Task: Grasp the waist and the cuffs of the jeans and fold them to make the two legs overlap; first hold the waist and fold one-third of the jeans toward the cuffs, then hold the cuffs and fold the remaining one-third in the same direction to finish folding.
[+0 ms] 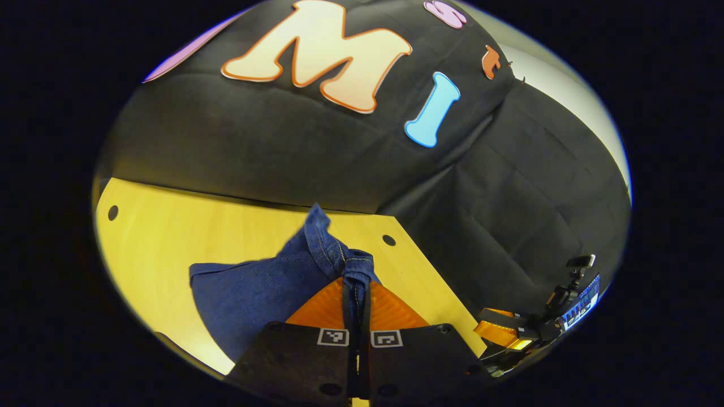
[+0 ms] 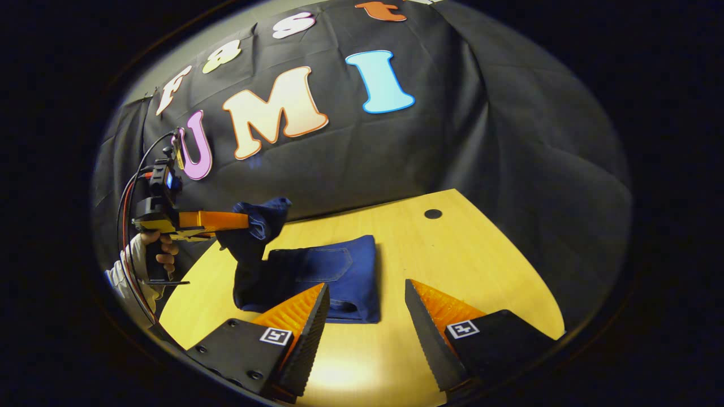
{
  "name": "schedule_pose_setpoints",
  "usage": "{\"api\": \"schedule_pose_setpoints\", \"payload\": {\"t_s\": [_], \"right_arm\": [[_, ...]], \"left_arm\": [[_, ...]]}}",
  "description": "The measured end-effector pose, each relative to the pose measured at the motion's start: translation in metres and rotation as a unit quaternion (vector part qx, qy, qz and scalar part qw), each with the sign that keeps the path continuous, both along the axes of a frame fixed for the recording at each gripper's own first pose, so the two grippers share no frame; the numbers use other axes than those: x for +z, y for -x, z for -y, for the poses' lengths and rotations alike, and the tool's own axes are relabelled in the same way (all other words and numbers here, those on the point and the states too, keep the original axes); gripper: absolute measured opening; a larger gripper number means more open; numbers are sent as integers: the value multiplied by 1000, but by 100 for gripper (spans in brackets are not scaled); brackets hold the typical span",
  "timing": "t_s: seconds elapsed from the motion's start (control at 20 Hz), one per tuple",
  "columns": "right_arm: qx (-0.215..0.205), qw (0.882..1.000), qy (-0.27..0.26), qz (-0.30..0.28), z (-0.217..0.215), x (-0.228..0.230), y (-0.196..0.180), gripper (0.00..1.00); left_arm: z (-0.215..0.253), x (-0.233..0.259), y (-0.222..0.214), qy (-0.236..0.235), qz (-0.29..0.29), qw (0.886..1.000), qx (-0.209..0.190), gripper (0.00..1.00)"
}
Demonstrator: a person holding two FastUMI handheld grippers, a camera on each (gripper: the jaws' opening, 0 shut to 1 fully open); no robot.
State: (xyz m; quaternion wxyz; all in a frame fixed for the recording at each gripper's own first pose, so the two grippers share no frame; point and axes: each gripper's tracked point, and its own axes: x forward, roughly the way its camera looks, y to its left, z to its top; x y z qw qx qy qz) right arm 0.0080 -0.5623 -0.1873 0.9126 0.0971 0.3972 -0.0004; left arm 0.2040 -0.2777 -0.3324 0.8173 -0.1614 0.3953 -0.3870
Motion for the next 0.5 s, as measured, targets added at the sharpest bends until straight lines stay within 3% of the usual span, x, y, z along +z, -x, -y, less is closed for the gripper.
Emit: {"api": "schedule_pose_setpoints", "payload": {"t_s": [0.25,0.5], "right_arm": [[-23,1000,7,-9,38,-3,11,83],[-14,1000,-3,-15,42,-8,13,84]], "left_arm": [[45,-62,17,-50,-6,999,-17,0],[62,-116,41,-111,-5,993,-27,0]]}}
